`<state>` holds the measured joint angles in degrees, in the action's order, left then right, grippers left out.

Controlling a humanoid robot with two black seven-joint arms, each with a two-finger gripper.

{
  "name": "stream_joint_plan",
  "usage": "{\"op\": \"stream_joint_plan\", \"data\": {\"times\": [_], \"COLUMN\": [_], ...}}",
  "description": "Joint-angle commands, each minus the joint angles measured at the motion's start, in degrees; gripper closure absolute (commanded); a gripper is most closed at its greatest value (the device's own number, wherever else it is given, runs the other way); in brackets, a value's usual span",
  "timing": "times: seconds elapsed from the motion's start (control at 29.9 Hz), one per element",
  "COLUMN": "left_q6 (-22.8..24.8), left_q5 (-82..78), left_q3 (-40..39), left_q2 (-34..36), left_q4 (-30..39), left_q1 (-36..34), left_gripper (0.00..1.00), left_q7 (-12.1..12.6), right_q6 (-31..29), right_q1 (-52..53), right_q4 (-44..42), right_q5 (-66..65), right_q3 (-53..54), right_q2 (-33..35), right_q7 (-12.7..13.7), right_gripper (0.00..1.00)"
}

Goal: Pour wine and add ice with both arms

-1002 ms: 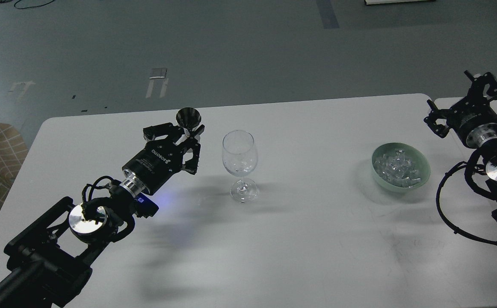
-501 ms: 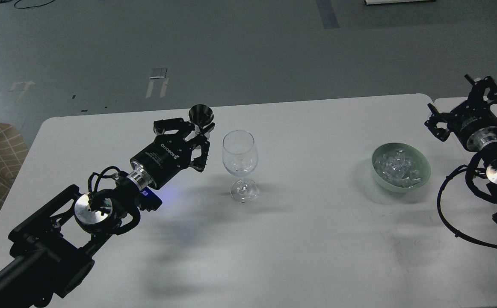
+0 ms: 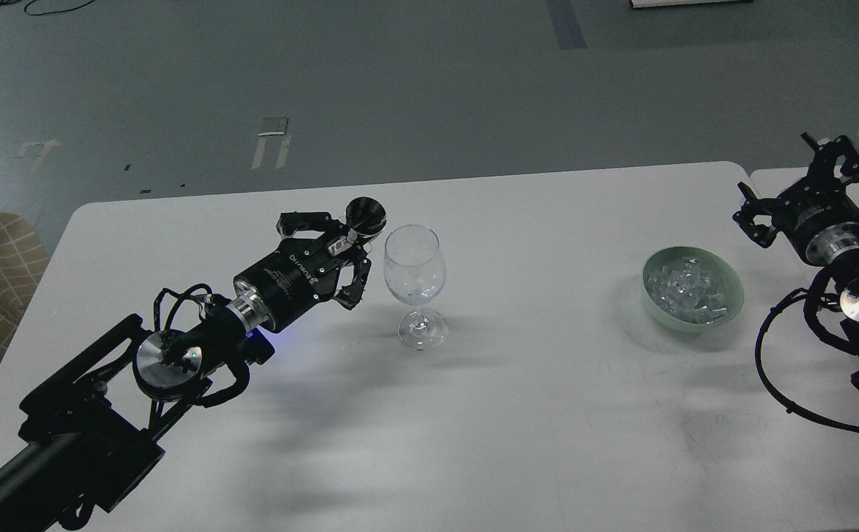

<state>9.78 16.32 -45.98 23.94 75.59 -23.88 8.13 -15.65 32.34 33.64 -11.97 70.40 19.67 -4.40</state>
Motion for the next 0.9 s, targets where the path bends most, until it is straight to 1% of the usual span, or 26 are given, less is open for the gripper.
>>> {"op": "stream_joint_plan", "data": {"times": [0.0, 0.2, 0.4, 0.53, 0.7, 0.87], "left_q6": [-1.6, -2.8, -3.9, -3.8, -3.6, -3.5], "left_q5": [0.0, -0.8, -4.9, -6.7, -7.2, -10.8], "left_q3": [0.1, 0.2, 0.1, 0.0, 0.2, -0.2], "left_q2": [0.0, -0.2, 0.0, 0.1, 0.4, 0.6], "left_q4": [0.8, 0.8, 0.5, 0.3, 0.3, 0.3], "left_q1": [-1.5, -2.8, -3.5, -3.6, -4.3, -4.6], "left_gripper": [1.0, 1.0, 1.0, 1.0, 1.0, 1.0], "left_q7": [0.5, 1.4, 1.6, 2.8, 2.8, 3.5], "right_q6": [0.0, -0.3, -0.4, -0.4, -0.4, -0.4], "right_q1": [0.0, 0.0, 0.0, 0.1, 0.0, 0.1], "right_q4": [-0.1, -0.3, -0.4, -0.4, -0.4, -0.2], "right_q5": [0.0, 0.0, 0.0, 0.0, 0.0, 0.0], "right_q3": [0.0, 0.0, 0.1, 0.1, 0.0, 0.0], "right_q2": [-0.1, 0.0, 0.0, 0.0, 0.0, 0.0], "right_q7": [0.0, 0.0, 0.0, 0.0, 0.0, 0.0], "right_gripper": [0.0, 0.0, 0.0, 0.0, 0.0, 0.0]}}
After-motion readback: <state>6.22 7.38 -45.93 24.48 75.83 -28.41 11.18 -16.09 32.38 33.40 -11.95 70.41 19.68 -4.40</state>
